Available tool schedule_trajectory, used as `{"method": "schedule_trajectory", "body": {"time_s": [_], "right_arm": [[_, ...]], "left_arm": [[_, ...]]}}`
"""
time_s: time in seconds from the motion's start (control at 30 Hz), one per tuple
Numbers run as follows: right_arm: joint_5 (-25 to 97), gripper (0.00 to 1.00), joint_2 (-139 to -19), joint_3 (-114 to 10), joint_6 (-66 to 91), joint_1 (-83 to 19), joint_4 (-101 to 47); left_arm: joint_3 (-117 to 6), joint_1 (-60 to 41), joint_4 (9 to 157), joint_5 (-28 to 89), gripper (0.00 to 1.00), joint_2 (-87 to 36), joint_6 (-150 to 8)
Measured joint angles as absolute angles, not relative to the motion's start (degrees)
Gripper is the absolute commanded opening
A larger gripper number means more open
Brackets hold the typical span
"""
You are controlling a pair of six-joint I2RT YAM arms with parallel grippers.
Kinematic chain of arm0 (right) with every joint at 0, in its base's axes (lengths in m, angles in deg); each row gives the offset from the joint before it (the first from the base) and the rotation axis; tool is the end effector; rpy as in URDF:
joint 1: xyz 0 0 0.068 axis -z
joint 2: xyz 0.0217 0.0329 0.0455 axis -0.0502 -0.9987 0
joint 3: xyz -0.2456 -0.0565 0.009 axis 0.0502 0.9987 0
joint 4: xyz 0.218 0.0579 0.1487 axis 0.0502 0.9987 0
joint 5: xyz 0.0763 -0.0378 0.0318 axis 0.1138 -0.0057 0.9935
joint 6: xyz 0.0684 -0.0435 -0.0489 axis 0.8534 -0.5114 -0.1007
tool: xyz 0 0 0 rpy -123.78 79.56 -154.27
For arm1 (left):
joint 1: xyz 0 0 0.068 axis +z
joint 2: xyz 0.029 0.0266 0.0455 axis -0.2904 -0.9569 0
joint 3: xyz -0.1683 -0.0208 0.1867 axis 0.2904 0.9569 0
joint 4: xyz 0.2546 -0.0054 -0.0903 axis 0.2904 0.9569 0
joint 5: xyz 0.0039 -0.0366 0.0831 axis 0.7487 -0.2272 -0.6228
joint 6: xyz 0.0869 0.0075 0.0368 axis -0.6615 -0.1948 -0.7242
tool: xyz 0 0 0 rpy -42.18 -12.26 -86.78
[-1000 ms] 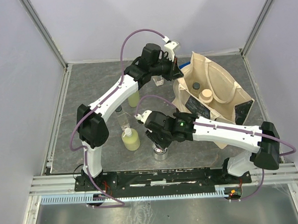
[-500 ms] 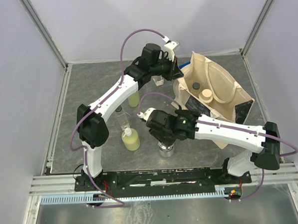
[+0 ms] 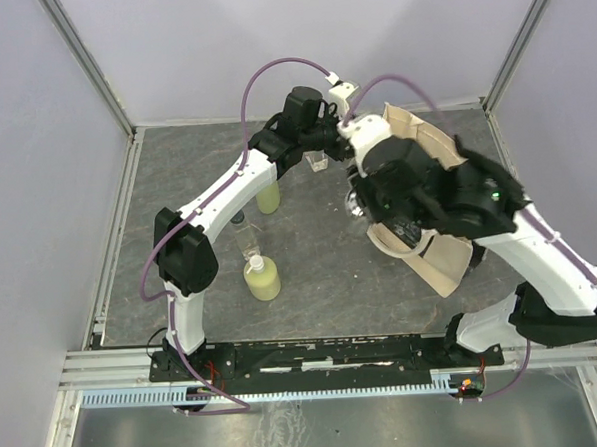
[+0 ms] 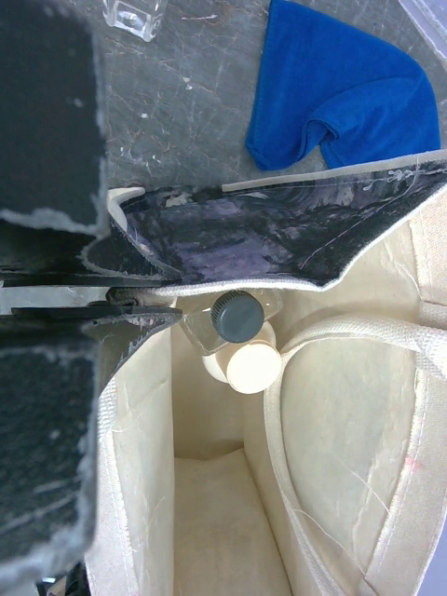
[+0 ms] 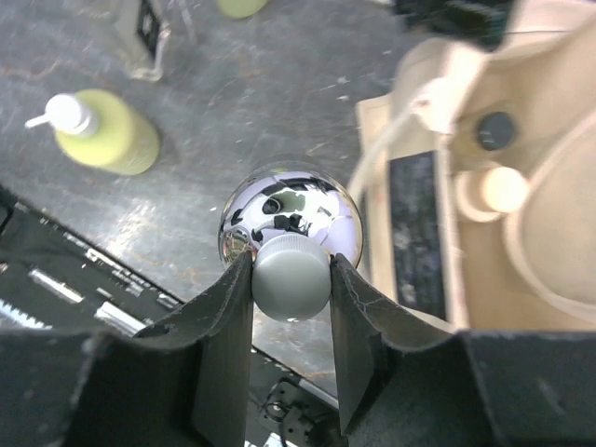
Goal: Place the personal care products into the canvas bag
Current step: Pick up the care product from the center of the board, then place the care product in the canvas bag.
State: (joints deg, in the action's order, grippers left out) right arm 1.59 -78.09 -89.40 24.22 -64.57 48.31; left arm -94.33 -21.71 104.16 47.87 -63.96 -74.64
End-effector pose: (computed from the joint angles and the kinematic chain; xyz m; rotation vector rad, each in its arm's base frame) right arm 0.1611 0.2193 0.4367 -0.6124 2.1604 0.2190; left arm 0.3808 -0.3513 0.3235 0.8339 1.8698 -0.9582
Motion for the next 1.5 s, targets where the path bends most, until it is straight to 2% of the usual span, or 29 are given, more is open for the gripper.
{"method": "schedule_trajectory", "body": {"time_s": [0.23,0.57,0.8,1.0,1.27,1.5], "right_arm": [[-6.2,0.04,-78.3,-102.0,19.7,-58.5,53.7],[-12.0,0.04,-76.9,-101.9,12.6,-52.1,51.5],[-10.4,0.04,-72.9,-90.5,12.3,-45.2,47.8],[-2.4,0.04,-70.6,-75.6,14.2,-36.6,43.9],[7.1,0.03,-70.8,-64.6,15.3,-29.6,36.8],[11.8,0.03,-73.5,-61.1,14.9,-25.4,30.3]], "left_arm": [[-94.3,-21.7,104.2,47.9,0.03,-64.0,-74.6],[-94.3,-21.7,104.6,47.9,0.03,-63.9,-74.7],[-94.9,-21.7,105.4,48.4,0.03,-63.9,-74.7],[-97.0,-21.7,108.7,48.9,0.03,-63.9,-74.7],[-97.3,-21.7,109.9,48.9,0.03,-63.9,-74.8],[-97.3,-21.7,110.0,48.9,0.03,-63.9,-74.8]]}}
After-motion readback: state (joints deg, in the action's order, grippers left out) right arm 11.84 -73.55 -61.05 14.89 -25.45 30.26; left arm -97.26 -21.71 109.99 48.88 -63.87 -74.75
